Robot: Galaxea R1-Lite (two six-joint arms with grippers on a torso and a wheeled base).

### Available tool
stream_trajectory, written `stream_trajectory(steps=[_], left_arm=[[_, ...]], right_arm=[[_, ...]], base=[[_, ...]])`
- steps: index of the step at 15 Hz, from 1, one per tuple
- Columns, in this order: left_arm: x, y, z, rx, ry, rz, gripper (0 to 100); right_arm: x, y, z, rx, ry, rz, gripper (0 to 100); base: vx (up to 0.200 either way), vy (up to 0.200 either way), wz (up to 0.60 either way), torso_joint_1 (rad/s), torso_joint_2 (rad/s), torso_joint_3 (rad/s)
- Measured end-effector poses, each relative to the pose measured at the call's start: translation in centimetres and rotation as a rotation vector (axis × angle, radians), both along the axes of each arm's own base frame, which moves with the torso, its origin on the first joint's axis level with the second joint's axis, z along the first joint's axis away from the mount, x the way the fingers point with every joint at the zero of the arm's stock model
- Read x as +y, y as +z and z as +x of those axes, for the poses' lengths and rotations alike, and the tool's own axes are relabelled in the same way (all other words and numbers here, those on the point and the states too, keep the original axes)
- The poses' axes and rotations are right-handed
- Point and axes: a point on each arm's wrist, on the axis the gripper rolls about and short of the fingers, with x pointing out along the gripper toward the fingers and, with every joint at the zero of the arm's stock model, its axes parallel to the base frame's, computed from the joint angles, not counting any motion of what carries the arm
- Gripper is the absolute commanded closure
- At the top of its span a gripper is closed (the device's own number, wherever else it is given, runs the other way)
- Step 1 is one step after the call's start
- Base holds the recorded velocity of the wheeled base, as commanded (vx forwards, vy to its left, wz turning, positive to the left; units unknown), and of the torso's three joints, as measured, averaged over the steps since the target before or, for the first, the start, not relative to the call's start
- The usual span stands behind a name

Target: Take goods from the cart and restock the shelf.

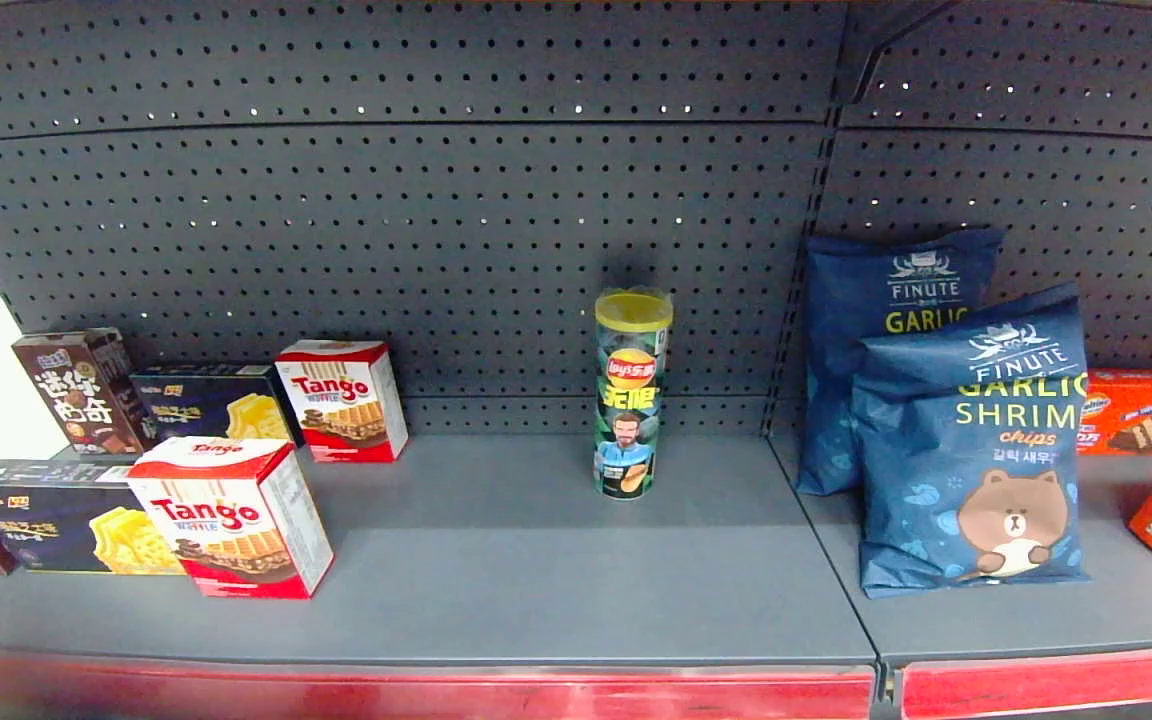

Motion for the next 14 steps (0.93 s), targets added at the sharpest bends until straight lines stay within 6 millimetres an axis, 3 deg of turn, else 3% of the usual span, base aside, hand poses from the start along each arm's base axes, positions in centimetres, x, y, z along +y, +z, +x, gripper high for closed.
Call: stream_trajectory(steps=[10,14], left_arm=[[0.00,0.00,0.00,0.000,-0.001,0.000,0],[0.00,0.00,0.00,0.000,-0.001,-0.001,0]], right_arm=[[0.00,0.00,0.00,0.000,0.000,0.000,0],[0.00,0.01,0.00,-0.001,0.000,0.001,0]], base=[[0.000,0.000,0.00,0.000,0.00,0.000],[0.000,0.000,0.60,-0.004,0.00,0.004]])
